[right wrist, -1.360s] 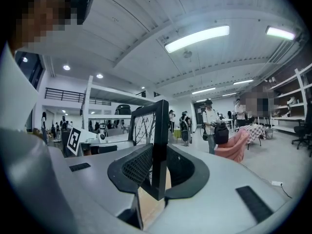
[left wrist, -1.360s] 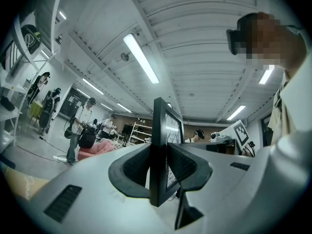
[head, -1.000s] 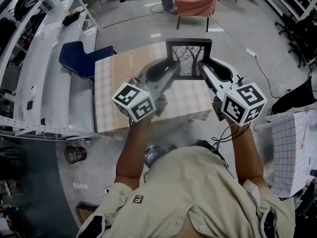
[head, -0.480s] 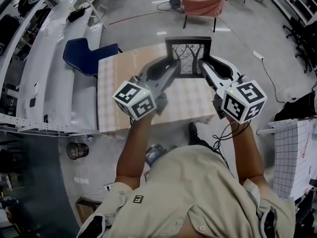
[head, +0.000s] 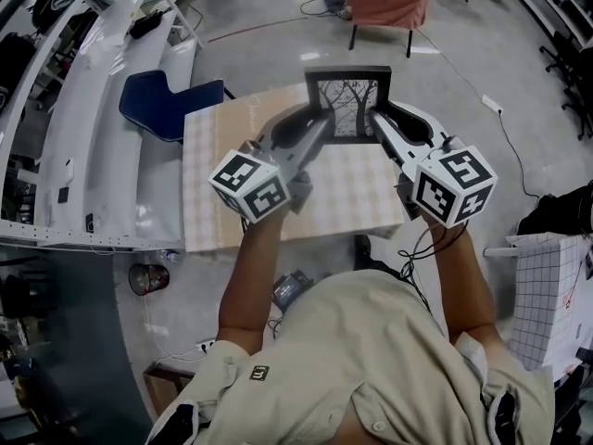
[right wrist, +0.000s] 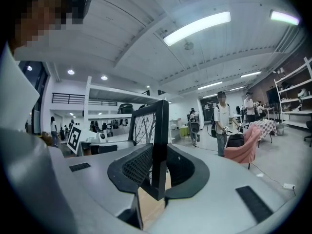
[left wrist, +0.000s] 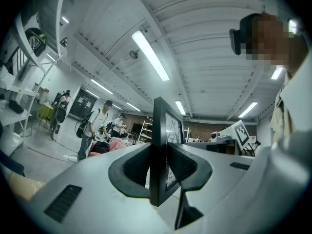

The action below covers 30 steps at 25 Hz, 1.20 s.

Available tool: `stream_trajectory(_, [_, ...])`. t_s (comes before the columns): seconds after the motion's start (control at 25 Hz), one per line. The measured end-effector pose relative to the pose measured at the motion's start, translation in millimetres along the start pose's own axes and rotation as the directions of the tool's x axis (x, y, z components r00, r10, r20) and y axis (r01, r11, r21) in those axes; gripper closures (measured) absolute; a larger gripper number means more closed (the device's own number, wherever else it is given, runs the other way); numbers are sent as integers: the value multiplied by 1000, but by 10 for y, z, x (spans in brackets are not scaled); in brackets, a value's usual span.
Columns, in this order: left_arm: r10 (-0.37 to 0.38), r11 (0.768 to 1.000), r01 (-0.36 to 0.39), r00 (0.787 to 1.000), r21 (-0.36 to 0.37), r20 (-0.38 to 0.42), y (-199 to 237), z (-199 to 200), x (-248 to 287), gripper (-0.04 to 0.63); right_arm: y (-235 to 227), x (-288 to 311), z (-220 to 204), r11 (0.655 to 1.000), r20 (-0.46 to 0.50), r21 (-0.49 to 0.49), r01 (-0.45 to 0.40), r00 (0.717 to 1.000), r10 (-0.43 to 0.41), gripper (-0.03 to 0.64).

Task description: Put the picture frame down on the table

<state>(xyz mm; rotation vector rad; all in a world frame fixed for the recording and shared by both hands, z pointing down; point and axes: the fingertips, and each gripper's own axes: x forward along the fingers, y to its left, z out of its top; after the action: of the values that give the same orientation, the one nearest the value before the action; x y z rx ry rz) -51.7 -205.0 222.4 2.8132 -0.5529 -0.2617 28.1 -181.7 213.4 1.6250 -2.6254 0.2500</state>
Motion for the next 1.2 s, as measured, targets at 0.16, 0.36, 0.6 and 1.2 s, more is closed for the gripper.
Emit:
stream_trajectory(0.16, [9,1000,-9,1000,-5,-1,90,-27,95,488,-112,83,-14,1000,-6,2,-6,1000,6,531])
stream_trajectory(0.36, [17,1000,-17,1000,-9,1,183,-122,152,488,-201,156,-106,1000,-12,1,-12,1000,12,532])
stream_trajectory(0.6, [22,1000,-22,1000,-20,-8,163,-110,124,488,-171,145,-109,1000,-22,12,-11,1000,11,532])
stream_trajectory(1.2, [66,995,-70,996,-64,-62,654,-363,710,486,-865,552,-306,997,-67,71,-22,997,26,532])
